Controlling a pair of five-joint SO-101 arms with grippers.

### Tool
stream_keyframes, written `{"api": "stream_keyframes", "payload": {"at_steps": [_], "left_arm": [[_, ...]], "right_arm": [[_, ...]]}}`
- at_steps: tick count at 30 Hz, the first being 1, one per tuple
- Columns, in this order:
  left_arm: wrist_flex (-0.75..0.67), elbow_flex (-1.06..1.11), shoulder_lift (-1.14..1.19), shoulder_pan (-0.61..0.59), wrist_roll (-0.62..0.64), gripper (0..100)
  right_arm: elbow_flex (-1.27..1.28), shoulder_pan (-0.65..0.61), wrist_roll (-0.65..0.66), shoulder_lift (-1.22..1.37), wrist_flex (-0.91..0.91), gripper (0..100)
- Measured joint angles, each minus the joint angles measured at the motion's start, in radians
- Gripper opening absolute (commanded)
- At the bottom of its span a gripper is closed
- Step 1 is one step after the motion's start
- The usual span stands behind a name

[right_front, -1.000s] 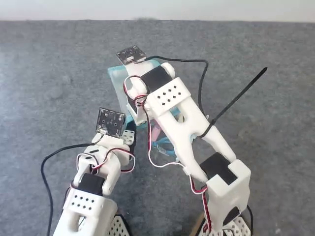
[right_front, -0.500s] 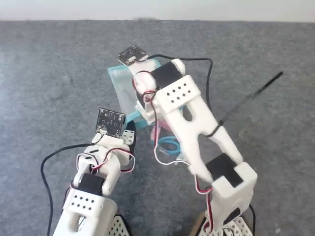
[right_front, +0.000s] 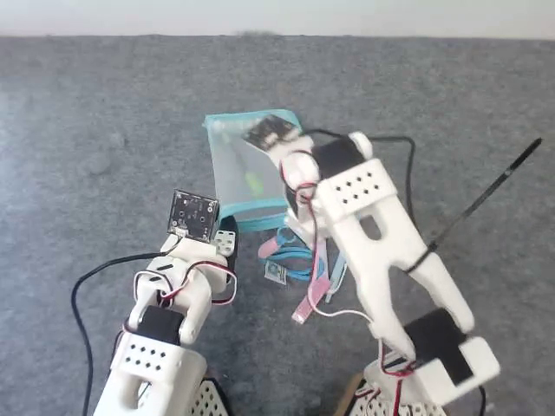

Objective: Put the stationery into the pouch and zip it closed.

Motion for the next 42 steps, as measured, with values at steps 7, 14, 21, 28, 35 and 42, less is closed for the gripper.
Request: {"api": "stream_keyframes", "payload": {"at_steps": [7,14,21,28,35,42], "left_arm": [[0.0,0.0,0.0,0.0,0.0,1],[0.0,0.0,0.0,0.0,0.0,1],[0.0,0.0,0.0,-0.04,0.0,1],[0.0,0.0,0.0,-0.12,0.0,1],[0.0,0.0,0.0,-0.149,0.0,1],[0.002,0.0,0.0,-0.149,0.0,1]], "right_arm": [[0.427,0.103,0.086,-0.27,-0.19,24.1],[0.736,0.1,0.221,-0.618,-0.221,24.1],[0.795,0.061,0.031,-0.655,-0.267,23.8],[0.795,0.025,-0.226,-0.529,-0.407,23.9],[0.758,-0.035,-0.477,-0.368,-0.46,23.8],[0.692,-0.146,-0.646,-0.358,-0.46,23.7]]}}
